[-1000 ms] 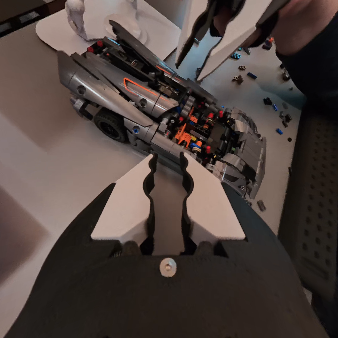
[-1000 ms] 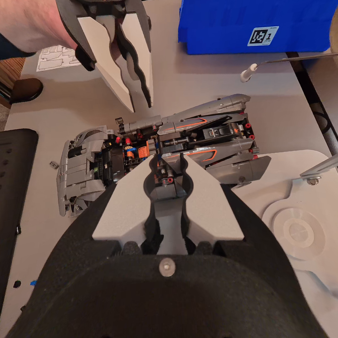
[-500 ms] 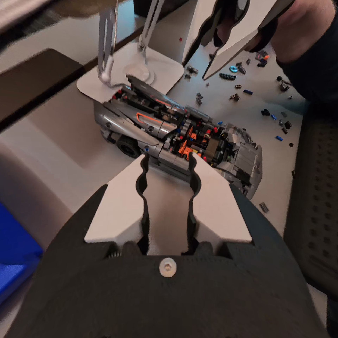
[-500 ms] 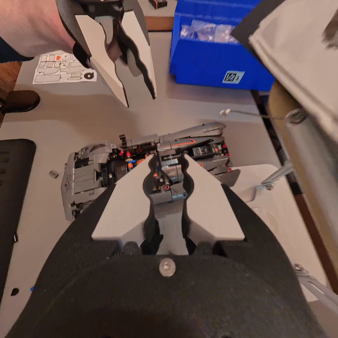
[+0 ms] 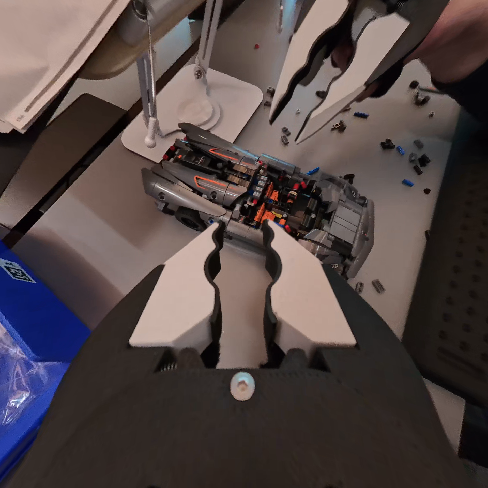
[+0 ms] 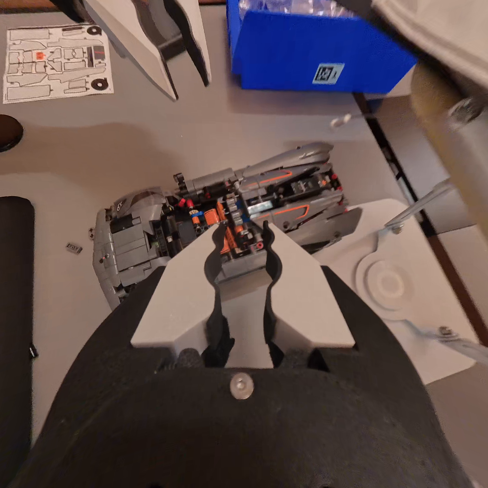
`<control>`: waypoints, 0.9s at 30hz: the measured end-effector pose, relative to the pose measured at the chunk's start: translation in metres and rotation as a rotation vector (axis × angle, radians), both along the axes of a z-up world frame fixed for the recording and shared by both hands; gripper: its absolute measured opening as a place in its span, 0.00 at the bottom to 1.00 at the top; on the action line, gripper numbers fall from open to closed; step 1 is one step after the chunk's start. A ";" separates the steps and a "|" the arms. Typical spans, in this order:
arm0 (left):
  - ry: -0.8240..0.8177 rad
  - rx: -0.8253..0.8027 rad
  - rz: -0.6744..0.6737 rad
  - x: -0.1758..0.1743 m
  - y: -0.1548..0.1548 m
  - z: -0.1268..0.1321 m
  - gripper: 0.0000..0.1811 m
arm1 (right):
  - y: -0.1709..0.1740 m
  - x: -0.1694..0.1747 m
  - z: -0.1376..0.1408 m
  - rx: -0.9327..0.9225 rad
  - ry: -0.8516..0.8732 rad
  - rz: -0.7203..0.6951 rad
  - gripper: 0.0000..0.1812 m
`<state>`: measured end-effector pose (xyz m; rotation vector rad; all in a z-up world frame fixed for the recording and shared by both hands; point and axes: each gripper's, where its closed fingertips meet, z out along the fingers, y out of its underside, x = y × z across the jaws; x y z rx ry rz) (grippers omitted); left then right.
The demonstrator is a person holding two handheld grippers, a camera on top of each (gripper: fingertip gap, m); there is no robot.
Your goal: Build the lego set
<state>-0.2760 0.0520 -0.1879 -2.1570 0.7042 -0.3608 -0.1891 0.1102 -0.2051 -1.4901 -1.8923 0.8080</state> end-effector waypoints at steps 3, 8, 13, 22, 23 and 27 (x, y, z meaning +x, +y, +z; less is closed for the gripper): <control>0.024 -0.027 -0.020 0.005 -0.003 -0.003 0.15 | 0.000 0.006 -0.023 -0.025 -0.021 -0.046 0.16; 0.042 -0.143 -0.159 0.019 -0.024 -0.028 0.11 | 0.000 0.018 -0.047 -0.059 -0.013 -0.114 0.17; 0.115 -0.216 -0.194 0.015 -0.031 -0.061 0.17 | 0.001 0.029 -0.055 -0.103 0.025 -0.161 0.16; 0.127 -0.217 -0.183 0.023 -0.023 -0.076 0.16 | 0.007 0.036 -0.058 -0.092 0.046 -0.187 0.15; 0.135 -0.223 -0.188 0.025 -0.023 -0.079 0.16 | 0.007 0.036 -0.058 -0.094 0.047 -0.187 0.15; 0.193 -0.183 -0.178 0.025 -0.017 -0.085 0.12 | 0.006 0.036 -0.057 -0.100 0.054 -0.179 0.15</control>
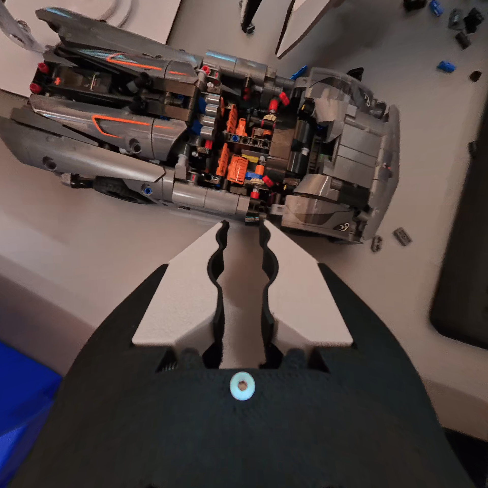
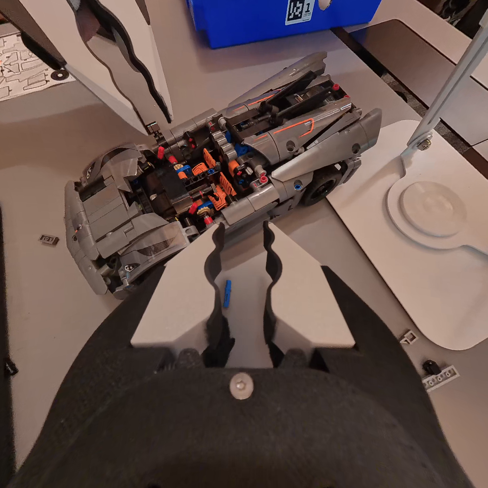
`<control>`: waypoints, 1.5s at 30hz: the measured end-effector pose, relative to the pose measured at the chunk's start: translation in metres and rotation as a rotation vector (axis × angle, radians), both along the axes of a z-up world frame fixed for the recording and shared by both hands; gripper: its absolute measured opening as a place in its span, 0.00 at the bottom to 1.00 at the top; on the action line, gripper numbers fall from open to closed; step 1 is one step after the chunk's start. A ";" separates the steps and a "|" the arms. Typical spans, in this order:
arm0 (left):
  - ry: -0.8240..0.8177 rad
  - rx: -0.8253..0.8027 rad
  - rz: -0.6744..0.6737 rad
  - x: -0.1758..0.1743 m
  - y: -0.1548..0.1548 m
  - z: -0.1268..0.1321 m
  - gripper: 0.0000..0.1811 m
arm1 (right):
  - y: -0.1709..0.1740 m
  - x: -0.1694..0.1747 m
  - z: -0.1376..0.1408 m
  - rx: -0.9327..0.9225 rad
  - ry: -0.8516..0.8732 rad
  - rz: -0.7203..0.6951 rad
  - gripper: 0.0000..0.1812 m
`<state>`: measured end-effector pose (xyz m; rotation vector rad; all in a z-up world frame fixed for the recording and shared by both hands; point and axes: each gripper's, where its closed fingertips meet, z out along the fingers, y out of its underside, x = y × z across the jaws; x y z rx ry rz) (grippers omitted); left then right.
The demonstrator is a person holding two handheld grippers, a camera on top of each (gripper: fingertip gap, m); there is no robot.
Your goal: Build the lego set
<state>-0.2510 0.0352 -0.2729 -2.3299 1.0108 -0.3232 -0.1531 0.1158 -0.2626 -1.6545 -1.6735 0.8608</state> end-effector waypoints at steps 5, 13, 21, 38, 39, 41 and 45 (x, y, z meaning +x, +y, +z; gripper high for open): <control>0.016 0.013 -0.036 0.004 -0.002 0.000 0.06 | 0.001 0.001 0.002 -0.001 0.009 0.001 0.15; 0.122 0.055 -0.061 0.004 -0.001 0.001 0.08 | -0.002 0.001 0.001 -0.012 0.010 0.015 0.15; 0.143 0.066 -0.083 0.006 -0.002 -0.001 0.05 | -0.003 0.001 0.000 -0.010 0.006 0.023 0.15; 0.297 0.157 -0.165 0.003 -0.001 -0.002 0.05 | -0.004 0.002 0.003 -0.013 0.012 0.027 0.15; 0.291 0.156 -0.162 0.002 -0.001 -0.001 0.05 | -0.004 0.002 0.003 -0.013 0.012 0.028 0.15; 0.279 0.153 -0.141 0.000 0.000 0.000 0.09 | -0.004 0.002 0.003 -0.013 0.012 0.029 0.15; 0.238 0.148 -0.124 0.000 0.000 0.004 0.09 | -0.004 0.002 0.004 -0.012 0.014 0.030 0.15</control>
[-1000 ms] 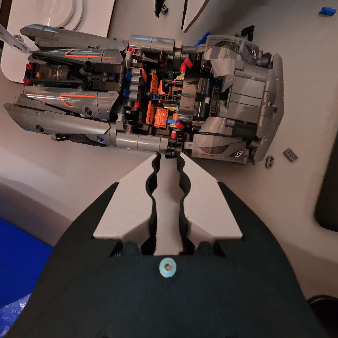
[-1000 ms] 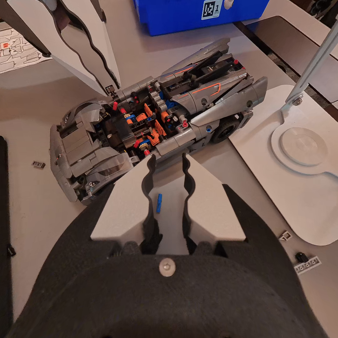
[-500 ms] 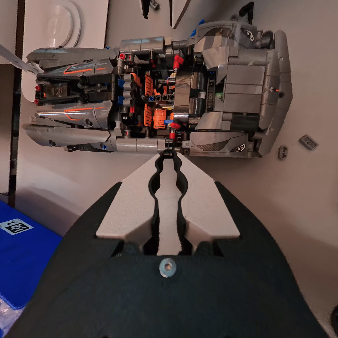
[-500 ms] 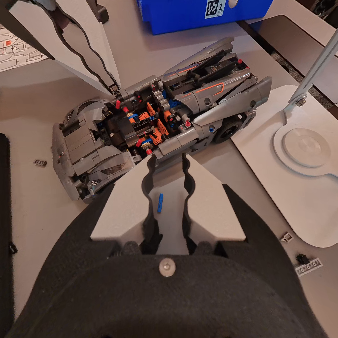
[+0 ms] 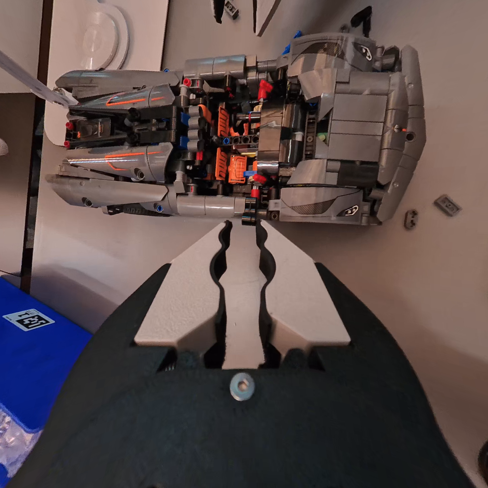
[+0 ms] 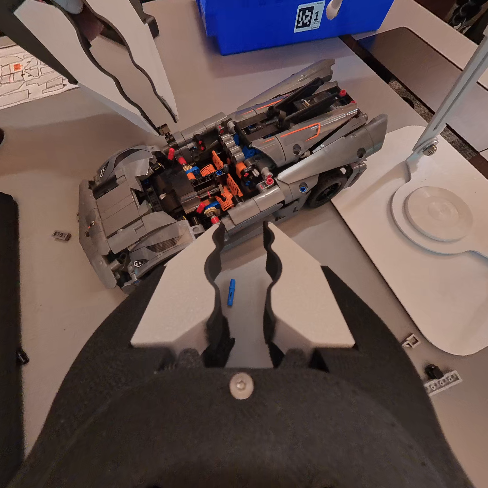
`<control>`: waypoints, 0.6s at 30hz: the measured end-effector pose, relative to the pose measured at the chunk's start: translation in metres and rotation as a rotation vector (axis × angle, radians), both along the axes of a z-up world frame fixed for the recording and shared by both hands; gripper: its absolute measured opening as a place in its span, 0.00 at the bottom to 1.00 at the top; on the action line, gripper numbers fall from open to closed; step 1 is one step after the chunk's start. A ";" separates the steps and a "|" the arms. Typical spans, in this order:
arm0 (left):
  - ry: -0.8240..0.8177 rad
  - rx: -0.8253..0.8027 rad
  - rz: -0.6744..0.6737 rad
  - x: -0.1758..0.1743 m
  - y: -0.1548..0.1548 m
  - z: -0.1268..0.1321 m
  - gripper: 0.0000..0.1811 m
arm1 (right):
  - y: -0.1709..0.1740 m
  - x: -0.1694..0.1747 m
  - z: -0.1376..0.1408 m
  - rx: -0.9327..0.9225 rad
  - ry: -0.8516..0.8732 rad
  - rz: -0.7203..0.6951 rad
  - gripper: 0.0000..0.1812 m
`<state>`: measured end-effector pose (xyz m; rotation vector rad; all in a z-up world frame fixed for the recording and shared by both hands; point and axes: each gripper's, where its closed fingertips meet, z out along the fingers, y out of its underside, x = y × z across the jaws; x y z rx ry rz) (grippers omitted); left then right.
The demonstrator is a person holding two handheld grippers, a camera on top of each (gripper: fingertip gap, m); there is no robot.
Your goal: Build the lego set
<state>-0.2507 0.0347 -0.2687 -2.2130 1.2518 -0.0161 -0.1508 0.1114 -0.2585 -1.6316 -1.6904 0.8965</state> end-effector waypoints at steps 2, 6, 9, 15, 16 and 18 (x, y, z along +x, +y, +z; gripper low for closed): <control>-0.010 -0.008 -0.007 0.001 -0.001 -0.001 0.07 | 0.000 0.000 0.000 0.001 0.001 0.001 0.15; -0.015 -0.014 -0.012 0.004 -0.002 -0.002 0.04 | -0.001 0.001 0.002 0.003 0.003 0.001 0.15; -0.026 -0.020 -0.007 0.004 -0.001 -0.002 0.04 | -0.001 0.001 0.003 0.005 0.006 0.002 0.15; -0.067 -0.052 0.016 0.003 -0.002 -0.002 0.05 | -0.001 0.002 0.005 0.010 0.011 0.001 0.15; -0.066 -0.055 0.025 0.002 -0.002 -0.001 0.07 | 0.000 0.002 0.006 0.010 0.013 0.000 0.15; -0.076 -0.064 0.033 -0.001 -0.003 0.002 0.09 | 0.001 0.003 0.007 0.011 0.017 -0.003 0.15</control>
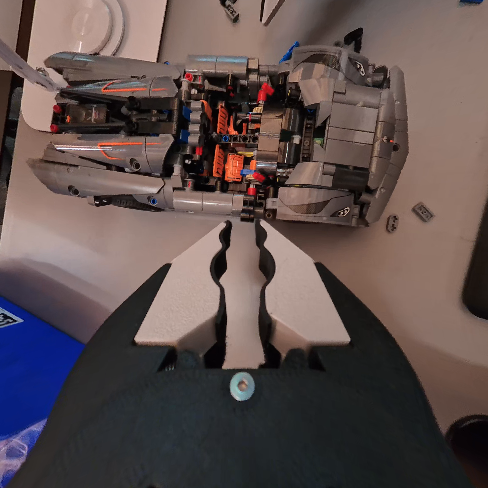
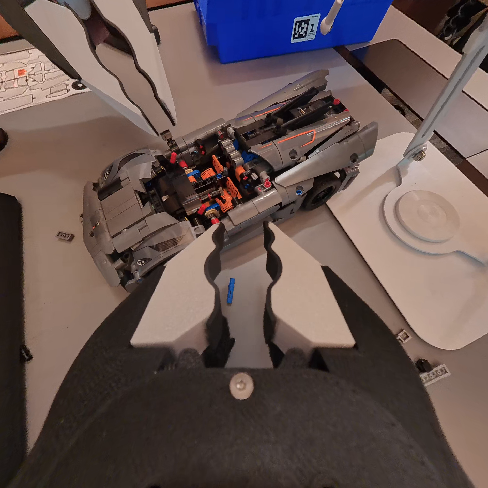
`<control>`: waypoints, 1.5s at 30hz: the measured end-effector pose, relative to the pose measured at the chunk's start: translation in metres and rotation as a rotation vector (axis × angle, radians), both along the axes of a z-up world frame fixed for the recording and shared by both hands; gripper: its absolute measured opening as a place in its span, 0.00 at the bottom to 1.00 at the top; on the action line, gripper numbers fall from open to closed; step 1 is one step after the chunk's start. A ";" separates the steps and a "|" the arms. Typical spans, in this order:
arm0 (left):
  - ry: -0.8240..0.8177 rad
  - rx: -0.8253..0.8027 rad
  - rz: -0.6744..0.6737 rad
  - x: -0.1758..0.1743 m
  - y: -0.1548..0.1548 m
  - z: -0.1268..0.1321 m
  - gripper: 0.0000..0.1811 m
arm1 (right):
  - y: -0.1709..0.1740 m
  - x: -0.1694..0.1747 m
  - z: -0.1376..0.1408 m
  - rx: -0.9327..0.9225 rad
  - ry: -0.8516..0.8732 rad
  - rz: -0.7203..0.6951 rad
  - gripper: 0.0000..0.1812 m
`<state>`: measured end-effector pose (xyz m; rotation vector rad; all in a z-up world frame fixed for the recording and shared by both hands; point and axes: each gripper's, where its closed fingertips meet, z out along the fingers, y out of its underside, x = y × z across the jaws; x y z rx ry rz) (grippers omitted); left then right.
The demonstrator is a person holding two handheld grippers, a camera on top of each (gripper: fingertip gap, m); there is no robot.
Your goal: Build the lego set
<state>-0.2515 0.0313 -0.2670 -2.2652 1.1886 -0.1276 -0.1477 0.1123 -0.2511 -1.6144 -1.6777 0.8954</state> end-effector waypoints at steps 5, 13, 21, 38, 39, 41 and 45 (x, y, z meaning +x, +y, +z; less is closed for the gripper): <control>-0.060 0.079 0.050 -0.012 0.005 0.030 0.10 | 0.004 0.003 0.004 0.001 0.015 -0.015 0.15; -0.451 0.516 0.157 -0.023 0.008 0.189 0.00 | 0.012 0.008 0.010 0.002 0.034 -0.037 0.15; -0.563 0.686 0.206 -0.011 -0.018 0.281 0.08 | 0.032 0.025 0.039 0.003 0.136 -0.091 0.13; -0.407 0.656 0.116 0.057 -0.025 0.284 0.58 | 0.040 0.088 0.081 0.084 0.244 -0.076 0.11; -0.378 0.658 0.126 0.058 -0.022 0.281 0.52 | 0.035 0.090 0.076 0.067 0.214 -0.042 0.11; -0.324 0.688 0.111 0.062 -0.019 0.276 0.28 | 0.023 0.097 0.059 0.048 0.115 0.039 0.11; -0.301 0.649 0.041 0.082 -0.018 0.260 0.02 | 0.019 0.114 0.025 0.127 -0.072 0.104 0.11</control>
